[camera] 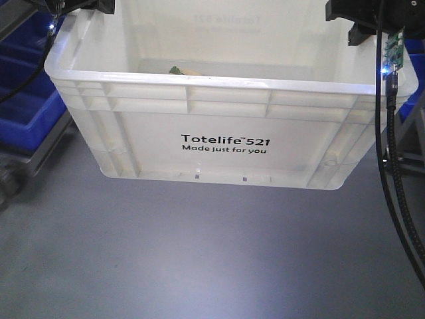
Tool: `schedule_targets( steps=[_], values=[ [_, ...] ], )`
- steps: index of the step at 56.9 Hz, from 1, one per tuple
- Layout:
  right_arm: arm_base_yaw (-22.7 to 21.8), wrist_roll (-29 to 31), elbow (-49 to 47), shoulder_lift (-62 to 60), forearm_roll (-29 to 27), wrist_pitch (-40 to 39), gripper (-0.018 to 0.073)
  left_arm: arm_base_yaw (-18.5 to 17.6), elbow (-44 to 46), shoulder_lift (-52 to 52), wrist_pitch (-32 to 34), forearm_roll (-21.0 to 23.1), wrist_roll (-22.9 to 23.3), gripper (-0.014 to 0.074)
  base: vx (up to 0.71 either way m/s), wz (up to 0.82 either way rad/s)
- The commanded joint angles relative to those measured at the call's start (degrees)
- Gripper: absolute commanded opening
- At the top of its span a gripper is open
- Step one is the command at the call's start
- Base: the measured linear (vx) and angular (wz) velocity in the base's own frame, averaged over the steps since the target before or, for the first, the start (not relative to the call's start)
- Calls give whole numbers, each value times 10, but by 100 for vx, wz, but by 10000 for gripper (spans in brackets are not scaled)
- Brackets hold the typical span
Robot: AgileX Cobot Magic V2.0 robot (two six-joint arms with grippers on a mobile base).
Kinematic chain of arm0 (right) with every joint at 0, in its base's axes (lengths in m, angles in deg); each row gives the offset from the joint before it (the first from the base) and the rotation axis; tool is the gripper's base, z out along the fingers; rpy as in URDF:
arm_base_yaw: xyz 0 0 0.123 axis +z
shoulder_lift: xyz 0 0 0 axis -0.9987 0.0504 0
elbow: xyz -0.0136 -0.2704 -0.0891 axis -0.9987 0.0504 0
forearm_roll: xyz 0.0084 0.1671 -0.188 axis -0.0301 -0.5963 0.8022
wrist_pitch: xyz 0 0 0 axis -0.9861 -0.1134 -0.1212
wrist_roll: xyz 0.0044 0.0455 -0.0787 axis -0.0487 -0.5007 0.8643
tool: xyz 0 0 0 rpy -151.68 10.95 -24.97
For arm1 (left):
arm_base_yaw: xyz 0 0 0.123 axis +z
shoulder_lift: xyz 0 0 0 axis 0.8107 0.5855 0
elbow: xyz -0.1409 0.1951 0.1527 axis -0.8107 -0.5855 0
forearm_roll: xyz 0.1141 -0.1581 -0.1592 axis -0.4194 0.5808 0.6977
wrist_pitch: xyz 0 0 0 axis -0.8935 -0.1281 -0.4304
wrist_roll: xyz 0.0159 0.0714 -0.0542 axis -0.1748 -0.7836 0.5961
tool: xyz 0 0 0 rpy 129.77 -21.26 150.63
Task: Place moving items into box and shelve
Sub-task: 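Carry the tote with both grippers toward the blue-bin shelves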
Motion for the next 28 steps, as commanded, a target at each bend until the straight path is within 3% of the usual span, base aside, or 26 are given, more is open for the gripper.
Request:
schedule_targets(
  steps=[1,28],
  values=[
    [-13,3,-23,-32,84,-36,-5,10,22,-40,73,-55,-9,-1,54,-46],
    [-13,3,-23,-32,84,-36,-5,10,22,-40,73,-55,-9,-1,53,-45]
  ],
)
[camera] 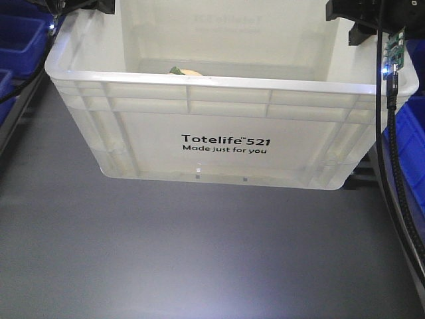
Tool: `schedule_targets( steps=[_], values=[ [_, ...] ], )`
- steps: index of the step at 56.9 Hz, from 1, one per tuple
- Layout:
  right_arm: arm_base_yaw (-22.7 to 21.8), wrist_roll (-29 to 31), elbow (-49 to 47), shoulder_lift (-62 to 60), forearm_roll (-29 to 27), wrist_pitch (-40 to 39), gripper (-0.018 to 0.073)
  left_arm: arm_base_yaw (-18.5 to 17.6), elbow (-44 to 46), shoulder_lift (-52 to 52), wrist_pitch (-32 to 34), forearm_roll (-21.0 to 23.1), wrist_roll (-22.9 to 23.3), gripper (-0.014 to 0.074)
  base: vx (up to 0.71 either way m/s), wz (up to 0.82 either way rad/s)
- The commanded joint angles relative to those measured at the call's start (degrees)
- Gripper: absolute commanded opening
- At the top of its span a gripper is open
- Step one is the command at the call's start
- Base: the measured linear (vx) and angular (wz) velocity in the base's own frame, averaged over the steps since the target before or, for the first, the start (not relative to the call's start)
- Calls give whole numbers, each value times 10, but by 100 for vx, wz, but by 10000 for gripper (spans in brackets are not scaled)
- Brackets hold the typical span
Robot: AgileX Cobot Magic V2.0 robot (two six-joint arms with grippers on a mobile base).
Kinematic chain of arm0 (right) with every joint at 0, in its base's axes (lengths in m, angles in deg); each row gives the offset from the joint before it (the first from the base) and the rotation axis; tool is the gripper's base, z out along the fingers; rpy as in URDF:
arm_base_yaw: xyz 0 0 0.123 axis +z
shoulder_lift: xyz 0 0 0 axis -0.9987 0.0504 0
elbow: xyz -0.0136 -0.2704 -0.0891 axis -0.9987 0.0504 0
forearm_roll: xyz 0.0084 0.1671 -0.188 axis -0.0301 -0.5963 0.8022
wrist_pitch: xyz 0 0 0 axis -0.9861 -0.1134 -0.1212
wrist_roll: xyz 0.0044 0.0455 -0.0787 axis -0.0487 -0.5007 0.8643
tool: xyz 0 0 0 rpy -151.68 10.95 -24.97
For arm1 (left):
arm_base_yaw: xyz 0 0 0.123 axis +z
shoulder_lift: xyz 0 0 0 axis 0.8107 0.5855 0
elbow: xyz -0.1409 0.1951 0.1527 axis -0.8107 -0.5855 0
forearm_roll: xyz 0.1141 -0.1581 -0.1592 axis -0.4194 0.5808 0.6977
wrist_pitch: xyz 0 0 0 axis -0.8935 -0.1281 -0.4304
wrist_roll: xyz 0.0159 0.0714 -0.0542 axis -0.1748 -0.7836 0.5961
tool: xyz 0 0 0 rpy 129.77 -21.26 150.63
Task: Place moving items into box and shelve
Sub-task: 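Carry the tote with both grippers toward the blue-bin shelves, then hold the tote by its rims with both grippers while the base turns to the shelves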
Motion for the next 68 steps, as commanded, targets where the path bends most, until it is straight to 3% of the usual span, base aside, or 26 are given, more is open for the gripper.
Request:
schedule_targets(
  steps=[1,27,68],
  values=[
    [-13,3,-23,-32,84,-36,-5,10,22,-41,73,-55,-9,-1,52,-40],
    [-13,3,-23,-32,84,-38,-5,10,22,-41,73,-55,-9,-1,53,-26],
    [-13,3,-23,-32,84,-38,-5,10,22,-41,73,-55,-9,-1,53,-2]
  ],
)
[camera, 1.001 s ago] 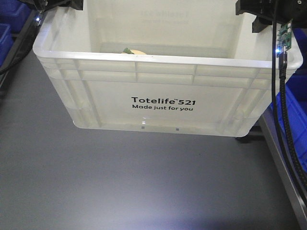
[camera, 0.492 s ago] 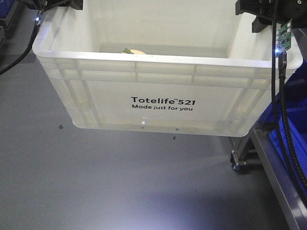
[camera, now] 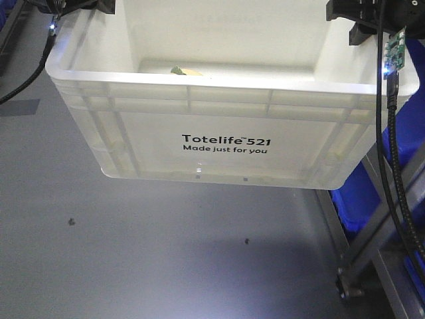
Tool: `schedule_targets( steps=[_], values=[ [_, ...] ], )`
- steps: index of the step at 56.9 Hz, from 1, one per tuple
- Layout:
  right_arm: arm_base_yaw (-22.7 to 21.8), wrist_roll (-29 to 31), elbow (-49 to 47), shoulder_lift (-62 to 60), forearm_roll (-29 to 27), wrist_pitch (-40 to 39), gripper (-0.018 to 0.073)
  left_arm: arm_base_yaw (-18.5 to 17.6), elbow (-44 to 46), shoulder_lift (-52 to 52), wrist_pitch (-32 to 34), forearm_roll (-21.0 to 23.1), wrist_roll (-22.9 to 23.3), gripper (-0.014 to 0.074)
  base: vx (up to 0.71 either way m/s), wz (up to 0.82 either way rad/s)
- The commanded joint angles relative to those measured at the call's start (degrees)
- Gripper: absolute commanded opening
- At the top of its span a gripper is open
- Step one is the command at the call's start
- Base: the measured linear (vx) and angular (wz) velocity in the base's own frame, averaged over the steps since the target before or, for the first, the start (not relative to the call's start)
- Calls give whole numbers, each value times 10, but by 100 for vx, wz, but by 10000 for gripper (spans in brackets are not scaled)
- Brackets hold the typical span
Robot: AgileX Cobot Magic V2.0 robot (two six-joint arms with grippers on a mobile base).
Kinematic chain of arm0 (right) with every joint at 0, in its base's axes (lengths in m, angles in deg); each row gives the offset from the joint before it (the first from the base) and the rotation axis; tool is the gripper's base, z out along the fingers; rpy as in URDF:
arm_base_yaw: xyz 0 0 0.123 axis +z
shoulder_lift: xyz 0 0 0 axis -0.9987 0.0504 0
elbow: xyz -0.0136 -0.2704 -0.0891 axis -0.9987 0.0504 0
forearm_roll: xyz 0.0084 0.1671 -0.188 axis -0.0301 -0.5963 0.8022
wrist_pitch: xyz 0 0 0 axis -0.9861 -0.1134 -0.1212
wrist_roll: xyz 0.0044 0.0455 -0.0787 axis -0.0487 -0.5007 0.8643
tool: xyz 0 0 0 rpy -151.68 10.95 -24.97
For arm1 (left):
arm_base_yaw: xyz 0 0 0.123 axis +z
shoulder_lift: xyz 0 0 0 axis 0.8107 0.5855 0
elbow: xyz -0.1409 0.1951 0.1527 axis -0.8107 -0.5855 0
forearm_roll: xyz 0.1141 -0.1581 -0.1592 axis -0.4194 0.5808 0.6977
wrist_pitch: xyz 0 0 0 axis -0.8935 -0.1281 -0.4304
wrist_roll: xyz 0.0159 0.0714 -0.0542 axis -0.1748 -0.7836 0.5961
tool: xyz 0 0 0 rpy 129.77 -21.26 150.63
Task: Place moving items into box and shelve
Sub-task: 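Hold the tote by its rims with both grippers while the base turns to the shelves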
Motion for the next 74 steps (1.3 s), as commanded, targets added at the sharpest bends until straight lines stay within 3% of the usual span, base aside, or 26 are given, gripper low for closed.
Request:
schedule_targets(
  steps=[1,31,74],
  values=[
    [-13,3,-23,-32,83,-38,-5,10,22,-41,73,-56,-9,-1,52,6],
    [-13,3,-23,-32,83,-34,-5,10,22,-41,73,-56,-9,-1,50,21],
    [-13,3,-23,-32,84,-34,-5,10,22,-41,73,-56,-9,-1,40,56]
  ],
)
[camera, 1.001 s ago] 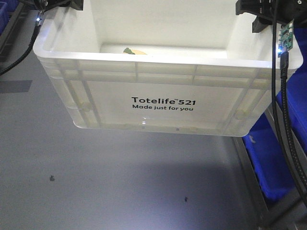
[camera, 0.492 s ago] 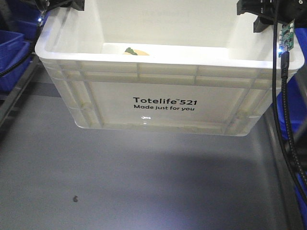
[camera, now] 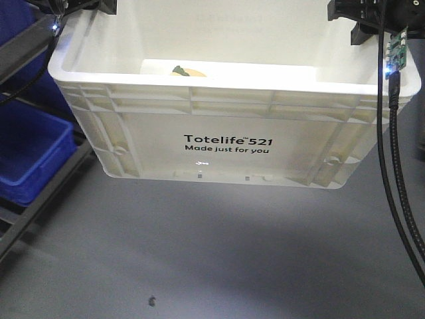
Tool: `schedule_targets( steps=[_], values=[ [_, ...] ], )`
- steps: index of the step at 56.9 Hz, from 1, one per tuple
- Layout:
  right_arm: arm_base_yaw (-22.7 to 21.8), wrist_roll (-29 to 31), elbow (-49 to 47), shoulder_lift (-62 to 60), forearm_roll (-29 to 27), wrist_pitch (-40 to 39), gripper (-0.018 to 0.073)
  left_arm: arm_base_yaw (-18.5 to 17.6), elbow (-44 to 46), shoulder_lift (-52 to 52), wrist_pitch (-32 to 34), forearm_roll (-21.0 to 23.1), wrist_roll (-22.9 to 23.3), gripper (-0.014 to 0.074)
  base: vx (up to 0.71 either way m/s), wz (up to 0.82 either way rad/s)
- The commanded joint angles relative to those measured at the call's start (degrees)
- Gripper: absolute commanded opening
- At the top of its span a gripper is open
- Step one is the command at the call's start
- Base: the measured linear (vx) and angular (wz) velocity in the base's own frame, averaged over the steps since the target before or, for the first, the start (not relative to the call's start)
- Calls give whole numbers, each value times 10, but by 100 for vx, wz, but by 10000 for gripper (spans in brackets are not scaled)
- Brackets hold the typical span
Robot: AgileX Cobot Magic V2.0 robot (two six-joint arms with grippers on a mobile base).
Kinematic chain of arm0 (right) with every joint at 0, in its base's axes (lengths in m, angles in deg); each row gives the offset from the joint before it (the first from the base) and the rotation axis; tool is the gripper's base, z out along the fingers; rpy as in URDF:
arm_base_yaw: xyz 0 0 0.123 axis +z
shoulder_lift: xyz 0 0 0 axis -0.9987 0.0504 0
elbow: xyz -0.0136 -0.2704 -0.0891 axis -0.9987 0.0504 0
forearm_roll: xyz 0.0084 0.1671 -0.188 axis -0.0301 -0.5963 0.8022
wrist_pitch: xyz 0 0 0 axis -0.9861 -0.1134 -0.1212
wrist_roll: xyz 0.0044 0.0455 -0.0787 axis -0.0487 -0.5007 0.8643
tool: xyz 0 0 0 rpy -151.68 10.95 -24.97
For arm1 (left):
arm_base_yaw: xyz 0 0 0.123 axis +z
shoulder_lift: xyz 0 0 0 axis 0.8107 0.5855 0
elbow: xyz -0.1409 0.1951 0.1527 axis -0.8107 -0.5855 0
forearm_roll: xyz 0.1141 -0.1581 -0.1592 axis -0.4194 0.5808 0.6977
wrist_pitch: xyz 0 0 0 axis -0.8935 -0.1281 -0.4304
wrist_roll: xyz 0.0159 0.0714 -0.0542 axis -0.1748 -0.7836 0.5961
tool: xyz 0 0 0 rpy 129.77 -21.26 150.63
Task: Place moving items into box and shelve
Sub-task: 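Hold the tote by its rims with both grippers while the base turns to the shelves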
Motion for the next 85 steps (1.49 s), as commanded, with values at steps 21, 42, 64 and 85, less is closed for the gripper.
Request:
schedule_targets(
  steps=[21,42,64,85],
  values=[
    [-12,3,-23,-32,81,-34,-5,11,22,-41,73,-58,-9,-1,33,63],
    [-12,3,-23,-32,81,-35,-5,11,22,-41,73,-58,-9,-1,28,73],
    [-12,3,-23,-32,81,-35,-5,11,22,-41,73,-58,-9,-1,20,65],
    [-12,3,-23,-32,81,-35,-5,11,22,-41,73,-58,-9,-1,12,43]
  ],
)
